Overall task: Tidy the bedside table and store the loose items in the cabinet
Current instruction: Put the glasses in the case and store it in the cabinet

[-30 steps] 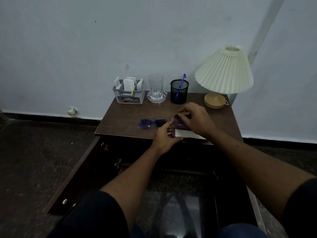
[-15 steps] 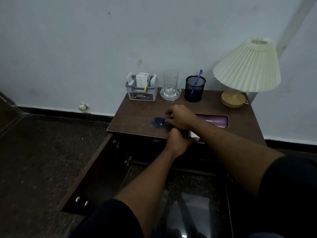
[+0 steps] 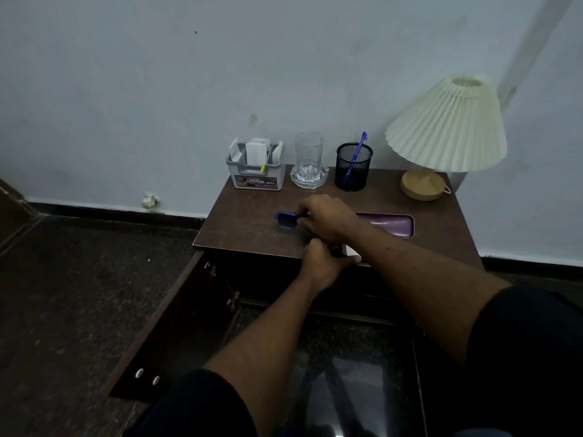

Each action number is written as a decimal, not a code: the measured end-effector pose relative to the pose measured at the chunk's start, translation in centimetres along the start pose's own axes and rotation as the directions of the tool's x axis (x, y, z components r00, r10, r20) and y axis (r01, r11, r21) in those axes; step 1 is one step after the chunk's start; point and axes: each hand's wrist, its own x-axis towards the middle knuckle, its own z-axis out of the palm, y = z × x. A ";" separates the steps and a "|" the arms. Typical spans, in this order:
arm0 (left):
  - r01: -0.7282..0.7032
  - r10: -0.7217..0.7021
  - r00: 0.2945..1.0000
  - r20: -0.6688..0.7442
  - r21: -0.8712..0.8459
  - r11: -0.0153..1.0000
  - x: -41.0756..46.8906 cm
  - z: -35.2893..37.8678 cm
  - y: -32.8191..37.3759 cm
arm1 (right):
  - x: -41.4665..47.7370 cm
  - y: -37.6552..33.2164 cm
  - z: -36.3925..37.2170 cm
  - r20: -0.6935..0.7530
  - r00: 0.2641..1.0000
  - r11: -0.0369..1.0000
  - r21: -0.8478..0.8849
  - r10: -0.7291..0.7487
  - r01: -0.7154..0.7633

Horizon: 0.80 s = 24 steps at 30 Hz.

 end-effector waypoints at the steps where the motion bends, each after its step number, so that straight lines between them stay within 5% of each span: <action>1: 0.000 0.000 1.000 -0.002 0.001 1.000 -0.1 0.0 0.2 | -0.3 -0.1 -0.4 -0.018 0.999 1.000 -0.011 -0.028 0.028; 7: -0.062 0.062 0.995 0.080 -0.012 0.998 -0.4 0.0 1.0 | -2.4 0.0 -3.3 -0.089 0.992 0.996 -0.014 -0.093 0.092; 24: -0.001 0.007 0.993 0.121 -0.050 0.999 -0.3 0.0 1.0 | -11.2 6.8 -4.9 -0.140 0.988 0.995 0.085 0.066 -0.054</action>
